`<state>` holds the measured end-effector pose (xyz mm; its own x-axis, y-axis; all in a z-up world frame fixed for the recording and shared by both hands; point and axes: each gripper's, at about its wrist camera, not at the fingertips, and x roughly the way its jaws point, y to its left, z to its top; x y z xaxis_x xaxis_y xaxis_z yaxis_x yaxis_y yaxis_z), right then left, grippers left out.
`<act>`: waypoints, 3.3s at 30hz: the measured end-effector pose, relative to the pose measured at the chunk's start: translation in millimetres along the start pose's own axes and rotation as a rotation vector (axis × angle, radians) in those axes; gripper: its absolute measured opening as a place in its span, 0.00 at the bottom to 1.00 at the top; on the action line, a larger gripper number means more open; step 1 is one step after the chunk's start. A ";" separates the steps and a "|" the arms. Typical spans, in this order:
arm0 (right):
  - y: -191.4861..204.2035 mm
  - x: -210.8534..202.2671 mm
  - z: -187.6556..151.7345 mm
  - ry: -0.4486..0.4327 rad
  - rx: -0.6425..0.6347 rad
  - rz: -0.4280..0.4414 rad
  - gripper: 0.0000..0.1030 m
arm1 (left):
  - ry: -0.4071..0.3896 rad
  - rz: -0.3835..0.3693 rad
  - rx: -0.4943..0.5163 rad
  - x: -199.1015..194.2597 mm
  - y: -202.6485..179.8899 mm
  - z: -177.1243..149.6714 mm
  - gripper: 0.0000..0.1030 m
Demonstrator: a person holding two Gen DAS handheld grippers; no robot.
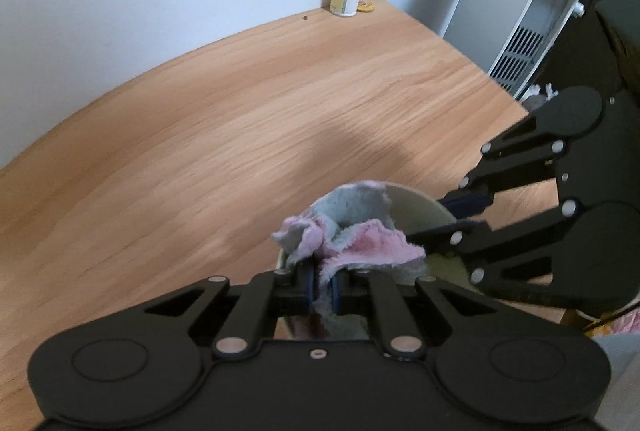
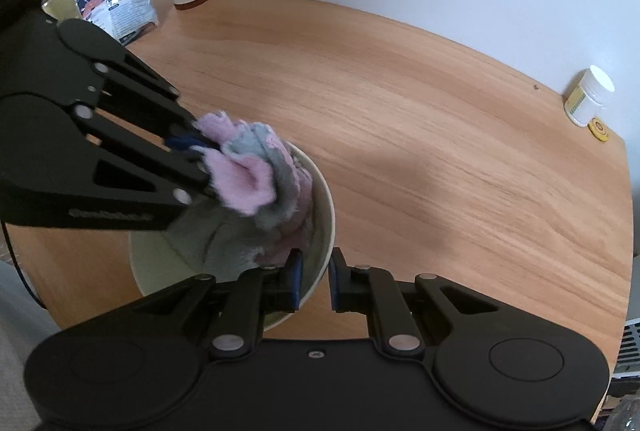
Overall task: Clean bowl
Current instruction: 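Push the cloth into the bowl and wipe its inside with the left gripper, then rub the cloth around the bowl's inner wall while the right gripper holds the rim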
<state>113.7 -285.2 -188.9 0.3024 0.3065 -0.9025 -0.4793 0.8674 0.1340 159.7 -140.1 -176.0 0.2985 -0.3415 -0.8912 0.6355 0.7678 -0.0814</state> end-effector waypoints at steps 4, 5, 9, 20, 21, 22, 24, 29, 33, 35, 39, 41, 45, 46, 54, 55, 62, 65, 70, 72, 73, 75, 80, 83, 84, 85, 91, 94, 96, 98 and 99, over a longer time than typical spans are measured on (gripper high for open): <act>3.8 2.6 3.0 -0.001 -0.024 0.003 0.14 | 0.008 0.030 0.011 -0.9 0.3 -0.8 0.08; 4.4 3.2 3.7 -0.002 -0.027 0.001 0.14 | 0.011 0.031 0.010 -1.0 0.4 -1.2 0.08; 4.6 4.0 5.1 -0.001 -0.021 -0.002 0.13 | 0.030 0.000 0.042 3.3 1.6 -1.1 0.07; 3.9 3.7 7.2 0.026 -0.036 0.008 0.13 | -0.039 -0.055 0.197 -4.3 -16.8 2.0 0.39; 3.9 3.6 7.2 0.027 -0.036 0.010 0.13 | -0.041 -0.059 0.210 -5.4 -17.9 0.9 0.42; 3.9 3.4 7.2 0.029 -0.037 0.011 0.13 | -0.041 -0.063 0.227 -6.3 -19.0 0.1 0.43; 5.0 3.7 7.4 0.031 -0.037 0.013 0.13 | -0.042 -0.059 0.266 -6.4 -21.7 -0.6 0.43; 3.3 2.1 5.5 0.030 -0.042 0.045 0.15 | -0.048 -0.042 0.378 0.8 -33.1 -4.5 0.43; 2.9 2.7 5.8 0.033 -0.066 0.056 0.15 | -0.028 -0.038 0.416 13.4 -38.1 -6.0 0.43; 3.7 2.8 5.8 0.032 -0.080 0.059 0.15 | -0.027 -0.042 0.434 19.0 -41.6 -5.7 0.43; 1.8 2.4 5.4 0.033 -0.064 0.069 0.16 | -0.021 -0.053 0.430 25.4 -42.8 -4.3 0.38; 0.9 1.9 5.1 0.031 -0.052 0.072 0.16 | -0.013 -0.057 0.431 28.9 -41.8 -2.8 0.33; 2.8 3.7 5.2 0.029 -0.032 0.070 0.16 | -0.008 -0.058 0.432 32.5 -38.5 -1.8 0.22; 3.6 4.2 5.3 0.029 -0.030 0.068 0.16 | -0.009 -0.060 0.433 32.7 -38.2 -1.7 0.21; 8.4 12.2 9.4 0.051 0.013 0.029 0.11 | 0.004 -0.093 0.428 29.5 -41.2 -5.9 0.14; 7.5 12.7 10.4 0.055 0.030 0.031 0.11 | 0.014 -0.106 0.428 29.1 -41.3 -5.0 0.14; -1.1 15.7 11.2 0.060 0.112 0.060 0.08 | 0.071 -0.219 0.344 26.1 -23.2 9.2 0.14; -0.7 16.1 10.5 0.052 0.135 0.055 0.08 | 0.091 -0.280 0.304 22.7 -16.4 12.9 0.14; -3.4 17.8 11.2 0.050 0.176 0.069 0.07 | 0.106 -0.353 0.282 17.1 -21.2 13.4 0.13; -2.1 18.6 12.7 0.052 0.179 0.067 0.07 | 0.119 -0.393 0.249 14.7 -20.1 15.9 0.12; -1.7 18.8 13.4 0.055 0.180 0.067 0.07 | 0.119 -0.402 0.247 13.8 -19.5 16.8 0.12; -1.8 18.9 14.2 0.060 0.186 0.071 0.07 | 0.122 -0.427 0.229 12.4 -16.8 18.1 0.12; -6.6 19.6 14.3 0.069 0.206 0.089 0.07 | 0.132 -0.455 0.147 23.3 -10.3 21.5 0.12; -5.7 20.7 15.9 0.069 0.205 0.086 0.08 | 0.141 -0.435 0.135 30.7 -13.6 20.9 0.12; -5.8 20.8 15.7 0.069 0.205 0.085 0.08 | 0.142 -0.426 0.138 32.9 -15.3 20.6 0.12; -5.9 21.0 15.7 0.069 0.205 0.086 0.09 | 0.146 -0.411 0.147 35.4 -18.2 19.4 0.12; -6.5 21.3 16.9 0.075 0.185 0.090 0.10 | 0.143 -0.341 0.183 44.1 -27.2 14.5 0.12; -6.9 20.2 16.9 0.082 0.158 0.088 0.10 | 0.138 -0.291 0.233 45.7 -33.8 13.5 0.12; -7.1 19.5 16.9 0.085 0.141 0.087 0.10 | 0.138 -0.269 0.255 46.4 -36.9 13.6 0.12; -6.8 18.7 16.0 0.085 0.131 0.082 0.09 | 0.146 -0.237 0.273 45.7 -40.2 13.8 0.12; -6.7 18.5 15.7 0.085 0.129 0.080 0.09 | 0.154 -0.217 0.280 45.2 -41.4 14.0 0.12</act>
<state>135.5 -279.1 -200.0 0.1944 0.3477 -0.9173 -0.3880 0.8861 0.2536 156.9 -194.9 -206.7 0.0384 -0.3779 -0.9251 0.8485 0.5013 -0.1695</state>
